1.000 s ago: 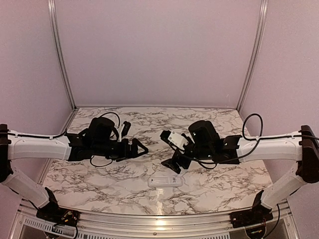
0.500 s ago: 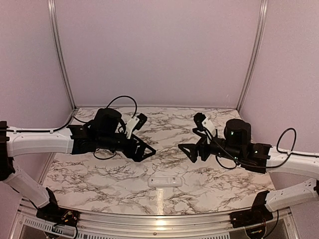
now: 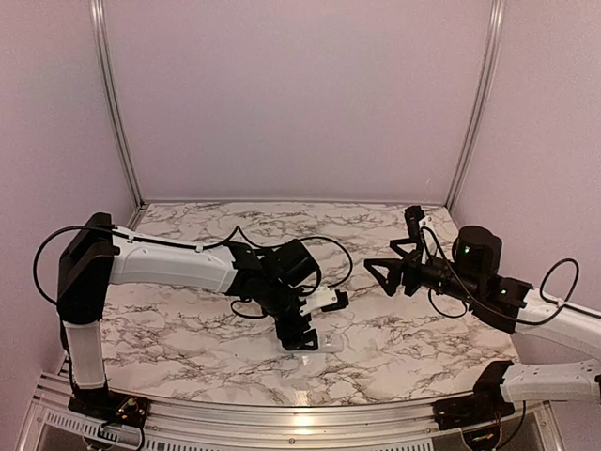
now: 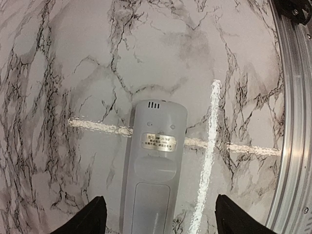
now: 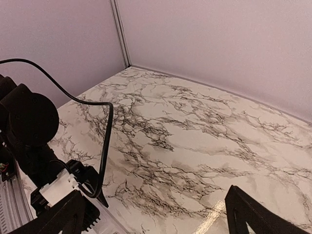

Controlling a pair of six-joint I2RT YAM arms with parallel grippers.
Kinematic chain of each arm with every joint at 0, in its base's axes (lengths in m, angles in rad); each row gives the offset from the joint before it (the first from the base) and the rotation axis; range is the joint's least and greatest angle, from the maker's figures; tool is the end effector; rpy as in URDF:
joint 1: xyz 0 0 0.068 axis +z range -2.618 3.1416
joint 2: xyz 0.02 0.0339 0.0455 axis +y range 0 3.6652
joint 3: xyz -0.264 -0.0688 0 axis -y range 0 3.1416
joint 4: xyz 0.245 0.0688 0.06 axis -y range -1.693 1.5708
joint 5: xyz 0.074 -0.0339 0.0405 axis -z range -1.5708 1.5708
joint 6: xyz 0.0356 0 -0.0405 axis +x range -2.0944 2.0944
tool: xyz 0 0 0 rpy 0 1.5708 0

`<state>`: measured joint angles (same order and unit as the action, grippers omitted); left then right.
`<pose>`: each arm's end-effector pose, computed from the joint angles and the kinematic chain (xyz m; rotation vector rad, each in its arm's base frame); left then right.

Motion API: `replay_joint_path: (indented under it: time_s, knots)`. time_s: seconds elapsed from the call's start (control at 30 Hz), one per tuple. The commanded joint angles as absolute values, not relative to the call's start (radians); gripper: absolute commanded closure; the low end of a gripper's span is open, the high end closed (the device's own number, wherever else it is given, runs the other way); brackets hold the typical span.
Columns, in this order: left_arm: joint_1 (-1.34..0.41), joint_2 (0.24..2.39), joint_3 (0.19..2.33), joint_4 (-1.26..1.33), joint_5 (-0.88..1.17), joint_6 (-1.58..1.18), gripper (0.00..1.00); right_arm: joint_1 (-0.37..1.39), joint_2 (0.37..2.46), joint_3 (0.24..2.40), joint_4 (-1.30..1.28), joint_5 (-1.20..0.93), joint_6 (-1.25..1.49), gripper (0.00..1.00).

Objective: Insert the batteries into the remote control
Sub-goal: Pick up the remote control from the center of the board.

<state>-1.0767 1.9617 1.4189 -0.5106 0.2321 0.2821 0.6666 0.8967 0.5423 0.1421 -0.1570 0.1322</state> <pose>0.1896 -0.3693 0.1880 1.7595 2.0460 -0.5661 0.1636 0.1358 0.2680 -0.5964 1.7377 0.7085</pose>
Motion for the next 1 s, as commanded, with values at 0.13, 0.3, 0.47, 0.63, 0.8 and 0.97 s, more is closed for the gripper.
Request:
replay_joint_path:
  time_s: [0.13, 0.3, 0.47, 0.63, 0.8, 0.97]
  knots:
    - [-1.108, 2.082, 1.549, -0.612, 0.148, 0.405, 0.26, 0.618, 0.872, 0.517, 0.179, -0.234, 0.178, 0.01]
    - [-1.108, 2.140, 1.603, -0.641, 0.160, 0.421, 0.31, 0.617, 0.870, 0.509, 0.186, -0.230, 0.178, 0.01]
    - [-1.112, 2.199, 1.657, -0.687, 0.186, 0.437, 0.38, 0.617, 0.875, 0.515, 0.183, -0.224, 0.179, 0.01]
    - [-1.112, 2.231, 1.677, -0.710, 0.174, 0.445, 0.47, 0.617, 0.881, 0.517, 0.183, -0.221, 0.183, 0.01]
    - [-1.112, 2.238, 1.684, -0.714, 0.174, 0.442, 0.61, 0.617, 0.876, 0.517, 0.181, -0.214, 0.185, 0.01]
    - [-1.100, 2.187, 1.686, -0.689, 0.220, 0.420, 0.70, 0.615, 0.882, 0.528, 0.178, -0.218, 0.188, 0.01]
